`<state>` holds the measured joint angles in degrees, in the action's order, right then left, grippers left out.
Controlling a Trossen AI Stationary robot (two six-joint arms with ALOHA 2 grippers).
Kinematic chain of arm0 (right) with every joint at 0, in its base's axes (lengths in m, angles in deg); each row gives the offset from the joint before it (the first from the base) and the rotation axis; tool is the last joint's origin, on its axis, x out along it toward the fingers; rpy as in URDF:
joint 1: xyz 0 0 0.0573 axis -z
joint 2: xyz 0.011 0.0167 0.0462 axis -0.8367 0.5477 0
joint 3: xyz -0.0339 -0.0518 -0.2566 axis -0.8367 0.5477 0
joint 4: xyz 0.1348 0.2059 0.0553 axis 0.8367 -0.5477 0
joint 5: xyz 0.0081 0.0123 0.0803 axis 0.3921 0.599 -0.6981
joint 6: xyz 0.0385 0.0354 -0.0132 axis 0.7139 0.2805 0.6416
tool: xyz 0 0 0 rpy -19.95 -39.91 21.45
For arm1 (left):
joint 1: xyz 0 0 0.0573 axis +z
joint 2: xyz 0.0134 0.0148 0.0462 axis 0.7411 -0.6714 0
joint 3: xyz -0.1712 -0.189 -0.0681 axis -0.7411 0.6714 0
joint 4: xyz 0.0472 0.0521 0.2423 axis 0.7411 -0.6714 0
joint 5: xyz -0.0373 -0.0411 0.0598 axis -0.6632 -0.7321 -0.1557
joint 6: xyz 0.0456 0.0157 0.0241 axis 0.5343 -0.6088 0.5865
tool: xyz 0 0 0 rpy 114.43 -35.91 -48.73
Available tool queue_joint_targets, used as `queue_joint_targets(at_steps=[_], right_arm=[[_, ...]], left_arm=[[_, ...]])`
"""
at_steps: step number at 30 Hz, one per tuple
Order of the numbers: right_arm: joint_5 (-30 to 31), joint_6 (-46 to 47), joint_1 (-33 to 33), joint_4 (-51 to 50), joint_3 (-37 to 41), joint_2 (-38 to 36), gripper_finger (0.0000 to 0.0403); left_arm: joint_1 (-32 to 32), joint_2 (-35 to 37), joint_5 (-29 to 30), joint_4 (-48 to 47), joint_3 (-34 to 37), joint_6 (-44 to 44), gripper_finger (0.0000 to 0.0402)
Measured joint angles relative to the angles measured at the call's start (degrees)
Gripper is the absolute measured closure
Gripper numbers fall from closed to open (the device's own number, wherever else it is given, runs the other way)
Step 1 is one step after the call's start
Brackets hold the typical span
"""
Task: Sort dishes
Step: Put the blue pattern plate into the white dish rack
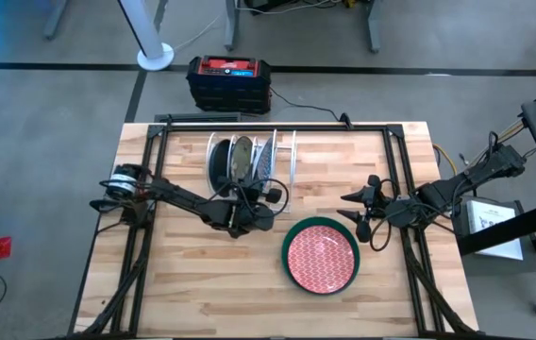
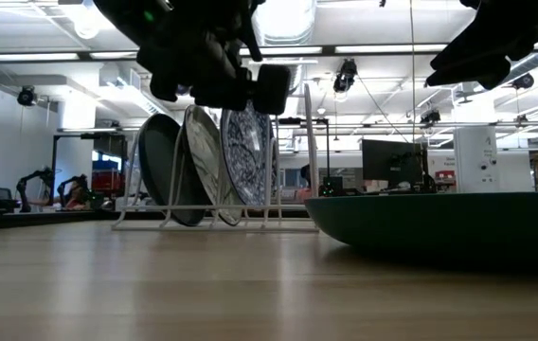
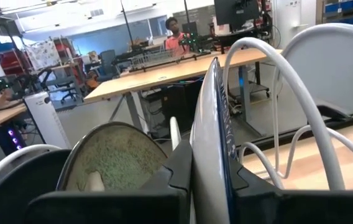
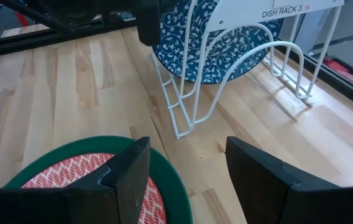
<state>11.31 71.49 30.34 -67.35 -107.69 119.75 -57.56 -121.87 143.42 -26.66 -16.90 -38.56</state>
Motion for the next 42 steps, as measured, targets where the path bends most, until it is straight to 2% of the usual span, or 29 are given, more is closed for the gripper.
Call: queue_joint_targets(at_steps=[22,35,42], right_arm=[[-0.01,-0.04,0.01,-0.02,0.00,0.00,0.0202],[-0.02,-0.07,0.00,-0.02,0.00,0.01,0.0202],[-0.02,-0.07,-0.01,-0.02,0.00,0.01,0.0201]], left_arm=[[0.26,-3.38,0.20,0.50,0.00,-2.75,0.0384],[0.17,-3.32,0.42,0.69,-0.05,-2.39,0.0282],[0.06,-3.24,0.20,0.66,-0.22,-0.25,0.0249]])
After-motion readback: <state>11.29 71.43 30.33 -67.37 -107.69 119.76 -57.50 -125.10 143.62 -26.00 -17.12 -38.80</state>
